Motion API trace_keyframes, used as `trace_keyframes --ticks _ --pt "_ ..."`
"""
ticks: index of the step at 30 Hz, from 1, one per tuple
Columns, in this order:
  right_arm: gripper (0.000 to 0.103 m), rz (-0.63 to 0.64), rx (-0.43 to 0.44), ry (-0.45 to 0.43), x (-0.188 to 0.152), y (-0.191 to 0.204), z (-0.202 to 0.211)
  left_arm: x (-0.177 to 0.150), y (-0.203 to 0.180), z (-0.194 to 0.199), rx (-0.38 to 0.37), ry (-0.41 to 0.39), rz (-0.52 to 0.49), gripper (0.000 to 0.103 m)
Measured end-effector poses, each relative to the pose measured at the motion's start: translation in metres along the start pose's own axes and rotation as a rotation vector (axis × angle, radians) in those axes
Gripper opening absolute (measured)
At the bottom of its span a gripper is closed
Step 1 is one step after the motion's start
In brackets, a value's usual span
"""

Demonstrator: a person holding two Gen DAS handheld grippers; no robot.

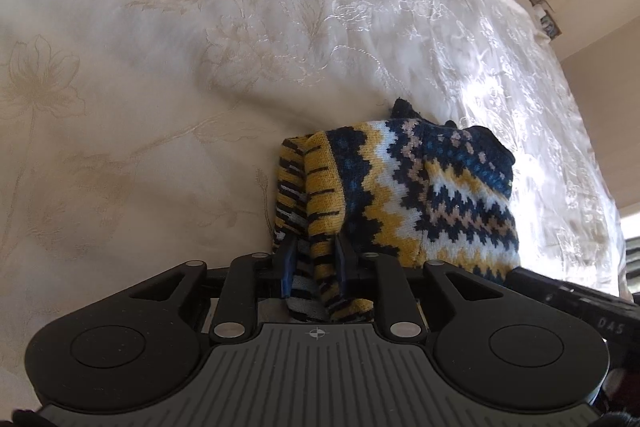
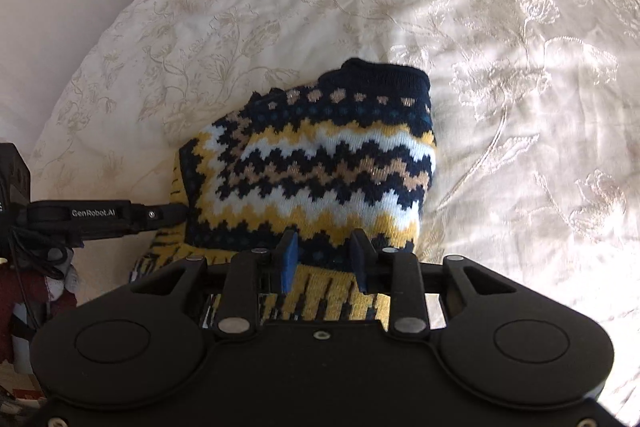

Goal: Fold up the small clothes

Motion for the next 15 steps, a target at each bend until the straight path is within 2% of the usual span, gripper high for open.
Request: trace_keyframes --ticks 1,3,6,9,12,14,15 --pt "0.04 0.001 -0.001 0.012 -0.002 -0.001 -0.005 0.0 0.001 0.0 0.004 -0.001 -0.004 0.029" --pt "0.04 0.026 -0.018 0.017 -0.007 0.004 -0.018 0.0 0.004 -0.001 0.037 -0.004 -0.012 0.048" --pt "0.041 0.031 -0.015 0.016 -0.006 0.005 -0.022 0.0 0.01 0.001 0.017 -0.012 0.001 0.05" --pt "0.044 0.032 -0.004 0.009 -0.008 0.004 -0.022 0.0 0.007 0.007 0.017 -0.026 -0.028 0.05" --pt "0.059 0.048 0.025 -0.001 -0.01 0.009 -0.022 -0.002 -0.001 0.014 0.017 -0.041 -0.068 0.05" --pt "0.078 0.089 0.035 0.001 -0.011 0.021 -0.023 -0.005 -0.006 0.019 0.019 -0.05 -0.09 0.05" --pt "0.082 0.117 0.032 0.004 -0.011 0.027 -0.024 -0.007 -0.008 0.022 0.019 -0.059 -0.103 0.05"
Point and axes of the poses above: each gripper's, at about its wrist camera, not at the fingertips, and z roughly against the way its jaws point, y to its left, x to its top, the point moved 4 cm from there along -z, roughly the way its jaws point, and after that the axes turned 1 degree about -z, right-handed, at the moved point
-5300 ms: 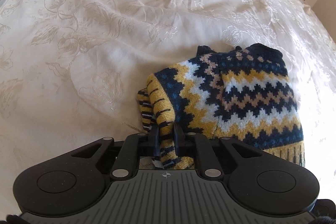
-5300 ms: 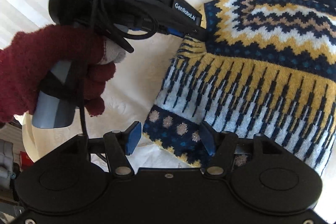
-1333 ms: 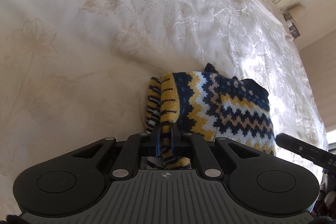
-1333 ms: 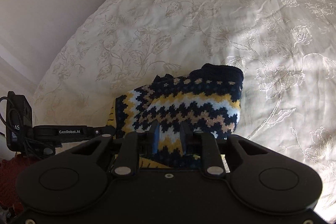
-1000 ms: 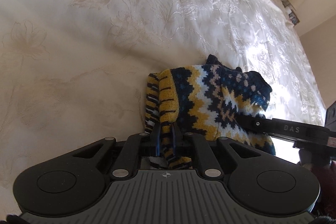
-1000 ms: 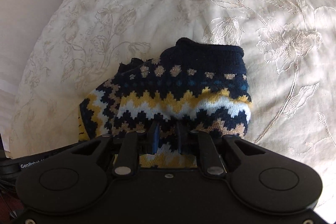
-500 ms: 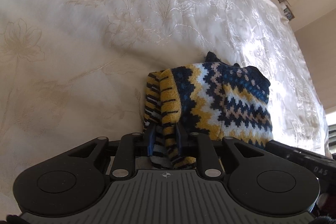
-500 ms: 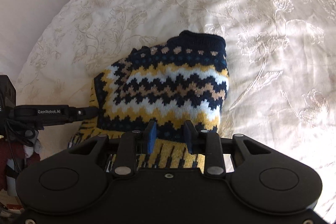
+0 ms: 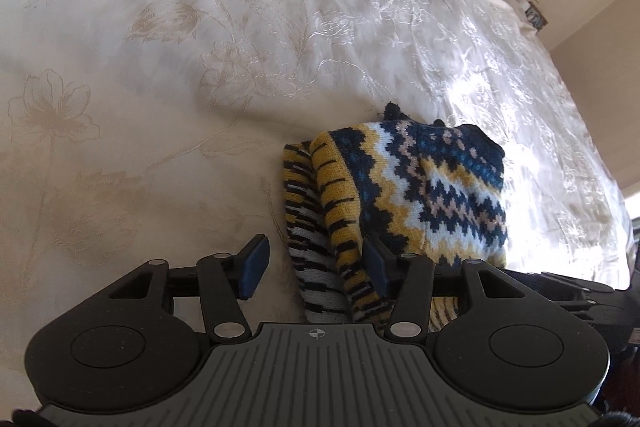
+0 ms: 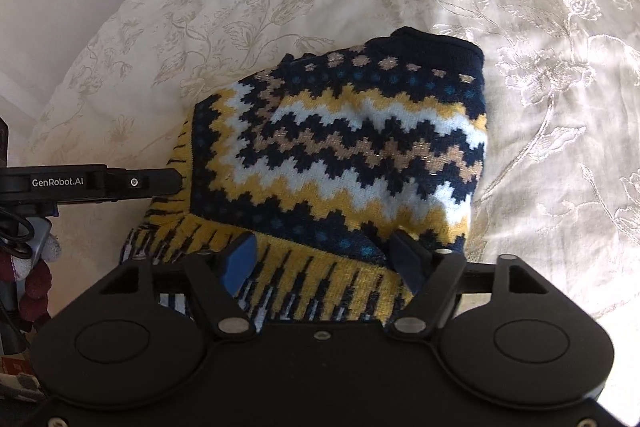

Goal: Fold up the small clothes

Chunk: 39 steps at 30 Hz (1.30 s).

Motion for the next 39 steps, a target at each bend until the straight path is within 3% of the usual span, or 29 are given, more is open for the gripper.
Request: trace_keyframes --ticks 2,5,9,11,15,18,28,33,39 --pt "0.094 0.051 -0.002 0.004 0.0 0.012 -0.001 -0.004 -0.005 0.007 0.004 -0.013 -0.02 0.05" --pt "0.1 0.077 0.012 -0.006 -0.002 0.023 0.003 -0.01 -0.013 0.017 0.02 -0.029 -0.043 0.052" --pt "0.102 0.091 0.05 -0.058 -0.006 0.029 0.022 -0.022 -0.024 0.036 0.058 -0.079 -0.072 0.069" --pt "0.102 0.104 0.05 -0.099 -0.008 0.03 0.036 -0.027 -0.029 0.044 0.09 -0.095 -0.088 0.071" --pt "0.102 0.121 -0.008 -0.165 -0.013 0.022 0.064 -0.038 -0.045 0.059 0.164 -0.108 -0.125 0.085" --pt "0.102 0.095 -0.079 -0.199 -0.02 0.014 0.084 -0.05 -0.06 0.07 0.207 -0.131 -0.146 0.09" --pt "0.102 -0.006 -0.125 -0.279 -0.052 -0.014 0.155 -0.089 -0.118 0.097 0.309 -0.153 -0.189 0.09" --pt "0.102 -0.038 -0.113 -0.359 -0.062 -0.015 0.187 -0.096 -0.141 0.116 0.39 -0.184 -0.172 0.09" --pt "0.102 -0.06 -0.154 -0.387 -0.07 -0.012 0.208 -0.099 -0.158 0.14 0.446 -0.238 -0.14 0.089"
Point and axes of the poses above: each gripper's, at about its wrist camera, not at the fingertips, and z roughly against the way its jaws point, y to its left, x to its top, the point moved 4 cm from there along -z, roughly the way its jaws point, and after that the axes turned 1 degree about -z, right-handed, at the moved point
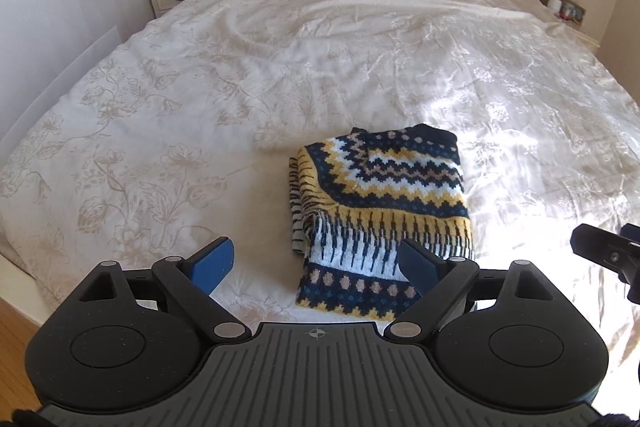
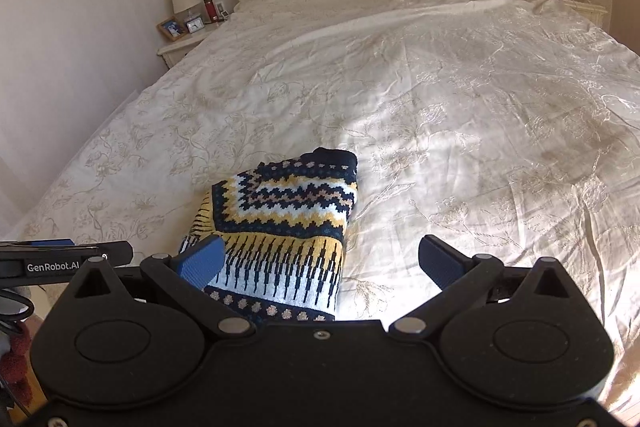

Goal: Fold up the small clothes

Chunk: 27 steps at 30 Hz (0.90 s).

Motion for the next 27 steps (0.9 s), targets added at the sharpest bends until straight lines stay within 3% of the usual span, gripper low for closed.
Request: trace_keyframes --ticks 7,17,27 --pt "0.102 0.015 -0.05 -0.026 -0.006 0.006 0.017 -0.002 -0.005 0.018 0.03 -0.014 -0.015 0.089" --pt "0.102 0.006 -0.018 -0.017 -0.016 0.017 0.03 -0.016 -0.01 0.035 0.035 -0.018 -0.047 0.089" --pt "0.102 -0.037 0.005 0.052 -0.031 0.02 0.028 -0.031 -0.009 0.037 0.024 0.014 -0.038 0.089"
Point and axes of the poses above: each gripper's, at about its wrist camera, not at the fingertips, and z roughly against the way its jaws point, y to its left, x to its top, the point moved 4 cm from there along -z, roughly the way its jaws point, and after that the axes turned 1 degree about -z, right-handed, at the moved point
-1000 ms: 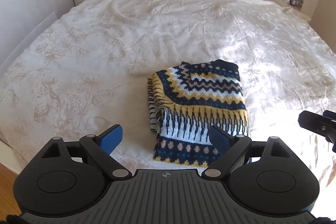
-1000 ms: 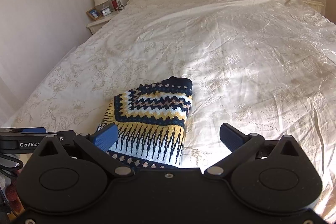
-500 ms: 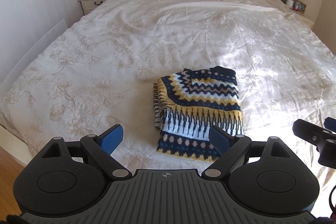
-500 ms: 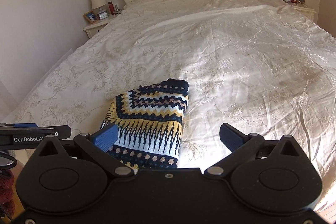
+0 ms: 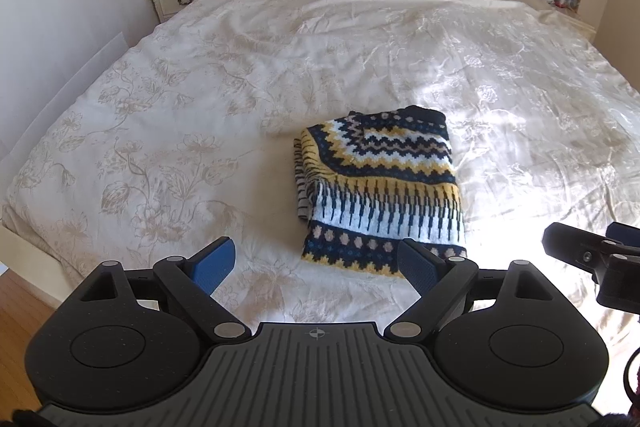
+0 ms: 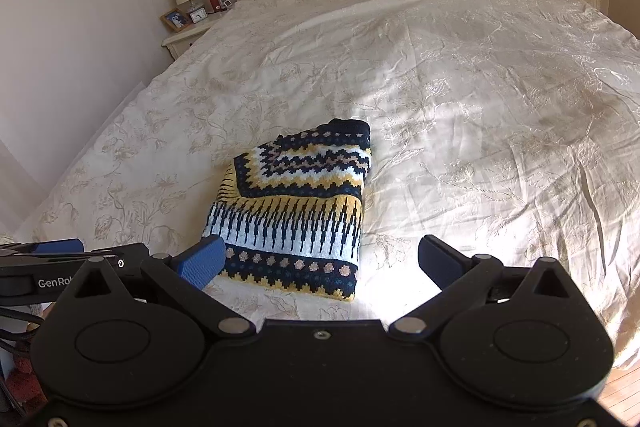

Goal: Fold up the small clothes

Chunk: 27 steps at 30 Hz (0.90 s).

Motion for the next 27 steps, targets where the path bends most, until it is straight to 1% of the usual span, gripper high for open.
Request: trace_keyframes --ticks 3,9,16,27 --pt "0.102 -0.013 -0.005 0.008 -0.003 0.0 0.0 -0.004 0.002 -0.002 0.007 0.016 0.005 0.089" --pt "0.102 -0.025 -0.023 0.021 -0.007 0.001 0.001 -0.011 0.006 -0.005 -0.009 0.045 0.018 0.089" --pt "0.102 -0.029 -0.01 0.03 -0.01 0.005 0.0 -0.016 0.008 -0.004 -0.024 0.06 0.026 0.089" --pt "0.102 -0.037 0.001 0.032 -0.013 0.009 0.0 -0.021 0.009 -0.004 -0.025 0.077 0.029 0.089"
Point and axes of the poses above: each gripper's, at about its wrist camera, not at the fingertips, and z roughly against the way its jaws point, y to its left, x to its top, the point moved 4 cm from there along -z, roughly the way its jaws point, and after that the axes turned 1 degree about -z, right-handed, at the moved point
